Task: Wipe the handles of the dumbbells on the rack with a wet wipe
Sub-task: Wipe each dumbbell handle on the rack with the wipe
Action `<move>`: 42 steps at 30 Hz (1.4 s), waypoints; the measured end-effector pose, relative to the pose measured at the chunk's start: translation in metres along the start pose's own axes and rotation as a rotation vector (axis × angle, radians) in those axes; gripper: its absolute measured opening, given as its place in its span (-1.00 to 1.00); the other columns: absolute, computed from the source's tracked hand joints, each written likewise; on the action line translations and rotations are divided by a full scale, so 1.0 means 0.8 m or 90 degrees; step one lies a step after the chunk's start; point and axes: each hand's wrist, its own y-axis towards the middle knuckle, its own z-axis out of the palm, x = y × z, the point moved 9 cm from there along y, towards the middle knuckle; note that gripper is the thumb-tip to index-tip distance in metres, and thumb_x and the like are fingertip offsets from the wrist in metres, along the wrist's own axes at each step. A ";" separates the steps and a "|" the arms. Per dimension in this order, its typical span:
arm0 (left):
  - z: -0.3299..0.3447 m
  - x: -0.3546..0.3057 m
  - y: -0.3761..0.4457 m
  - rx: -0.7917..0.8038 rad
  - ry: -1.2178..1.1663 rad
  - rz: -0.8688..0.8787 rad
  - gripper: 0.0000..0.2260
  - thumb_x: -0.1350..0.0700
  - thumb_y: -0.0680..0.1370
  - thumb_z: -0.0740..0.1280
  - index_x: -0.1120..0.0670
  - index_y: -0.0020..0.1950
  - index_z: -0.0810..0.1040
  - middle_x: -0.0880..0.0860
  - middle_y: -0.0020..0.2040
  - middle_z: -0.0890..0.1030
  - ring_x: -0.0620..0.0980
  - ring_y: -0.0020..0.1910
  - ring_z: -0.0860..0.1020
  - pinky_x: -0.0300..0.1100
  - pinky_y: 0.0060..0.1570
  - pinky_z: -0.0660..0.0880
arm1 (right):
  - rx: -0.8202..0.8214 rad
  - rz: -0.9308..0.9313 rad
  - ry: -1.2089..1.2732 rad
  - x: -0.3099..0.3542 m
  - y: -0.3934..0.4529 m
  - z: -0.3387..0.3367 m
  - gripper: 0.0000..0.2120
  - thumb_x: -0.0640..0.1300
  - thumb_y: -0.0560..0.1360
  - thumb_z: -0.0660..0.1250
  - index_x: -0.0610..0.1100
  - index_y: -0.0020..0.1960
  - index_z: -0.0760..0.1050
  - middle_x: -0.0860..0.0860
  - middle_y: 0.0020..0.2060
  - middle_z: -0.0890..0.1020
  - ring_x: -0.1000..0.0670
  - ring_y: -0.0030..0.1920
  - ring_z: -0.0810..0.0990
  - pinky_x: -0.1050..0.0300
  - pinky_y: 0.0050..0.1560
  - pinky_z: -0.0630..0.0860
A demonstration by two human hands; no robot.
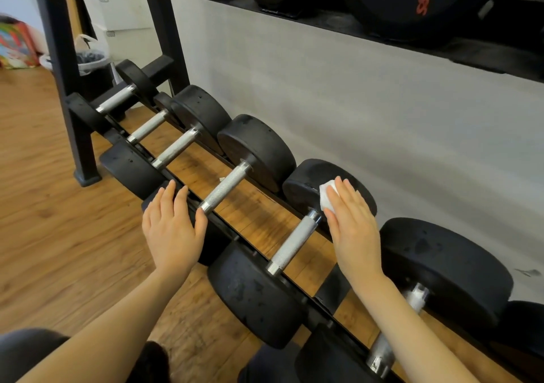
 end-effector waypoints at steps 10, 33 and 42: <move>0.002 -0.001 0.002 0.008 0.034 0.014 -0.48 -0.11 0.60 0.08 0.16 0.44 0.42 0.17 0.50 0.36 0.18 0.50 0.26 0.12 0.45 0.16 | 0.349 -0.208 0.399 0.150 -0.071 0.046 -0.56 -0.01 0.62 0.15 -0.12 0.47 0.33 0.07 0.47 0.31 0.17 0.50 0.19 0.24 0.47 0.14; 0.003 0.002 0.000 0.073 0.066 0.044 -0.45 -0.16 0.63 0.03 0.12 0.53 0.30 0.14 0.56 0.25 0.15 0.55 0.18 0.09 0.49 0.10 | 0.360 -0.647 0.121 0.141 -0.123 0.030 -0.46 0.06 0.62 0.22 -0.18 0.50 0.28 -0.08 0.52 0.23 -0.05 0.55 0.10 -0.03 0.50 0.18; 0.004 0.002 -0.002 0.079 0.065 0.046 -0.44 -0.16 0.63 0.02 0.12 0.53 0.30 0.14 0.56 0.26 0.15 0.54 0.19 0.09 0.49 0.11 | 0.347 -0.586 0.078 0.182 -0.105 0.054 -0.44 0.13 0.63 0.09 -0.17 0.51 0.26 -0.08 0.51 0.25 -0.05 0.53 0.13 -0.03 0.51 0.11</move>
